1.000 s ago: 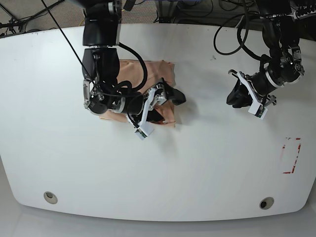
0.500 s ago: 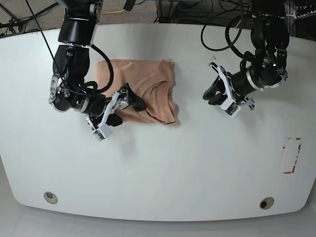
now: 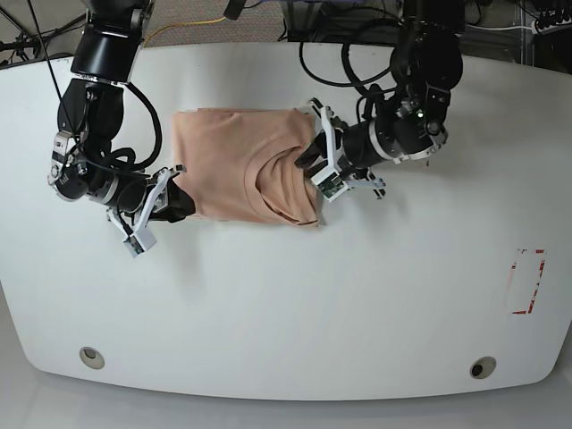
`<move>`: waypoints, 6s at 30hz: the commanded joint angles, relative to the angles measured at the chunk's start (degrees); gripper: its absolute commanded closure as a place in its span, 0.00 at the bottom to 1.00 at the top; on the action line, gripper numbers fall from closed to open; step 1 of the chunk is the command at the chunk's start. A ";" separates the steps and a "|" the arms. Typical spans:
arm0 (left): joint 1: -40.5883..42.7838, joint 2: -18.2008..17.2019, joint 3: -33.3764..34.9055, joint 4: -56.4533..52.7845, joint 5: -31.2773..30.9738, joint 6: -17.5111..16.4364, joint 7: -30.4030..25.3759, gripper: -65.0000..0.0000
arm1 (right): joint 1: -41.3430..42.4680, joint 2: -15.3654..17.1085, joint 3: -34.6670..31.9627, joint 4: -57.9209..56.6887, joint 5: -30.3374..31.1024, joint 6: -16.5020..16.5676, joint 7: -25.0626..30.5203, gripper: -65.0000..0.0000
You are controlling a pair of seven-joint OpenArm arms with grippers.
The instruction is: Fold the T-shirt properly
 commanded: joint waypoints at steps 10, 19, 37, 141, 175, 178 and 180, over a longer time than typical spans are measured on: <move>-0.58 6.69 1.19 -8.59 6.82 -0.06 -0.89 0.83 | 4.14 0.54 -5.15 -4.14 -8.39 0.03 5.36 0.86; -0.84 3.09 0.83 -10.35 6.55 -0.06 -0.97 0.83 | 2.38 1.24 -10.16 -12.31 -15.43 0.03 15.91 0.86; -17.20 -3.41 0.75 -31.98 6.82 -0.06 -8.62 0.83 | -12.03 0.28 -10.69 2.98 -16.92 0.03 14.15 0.86; -7.26 -40.87 -35.56 -44.46 18.07 -0.06 -30.34 0.83 | -11.42 -4.21 -3.57 11.07 -10.06 0.03 12.04 0.86; 7.42 -15.11 -21.06 -28.02 18.16 25.48 -69.81 0.83 | -23.90 -17.31 4.70 8.08 -55.87 -8.27 69.09 0.85; 11.64 -15.11 -20.53 -24.86 18.16 26.62 -70.34 0.83 | -27.59 -17.22 4.87 8.43 -54.28 -8.71 69.80 0.85; 16.47 -15.02 -20.53 -21.17 18.07 26.71 -70.34 0.83 | -31.11 -17.13 5.14 10.10 -52.17 -8.80 69.80 0.85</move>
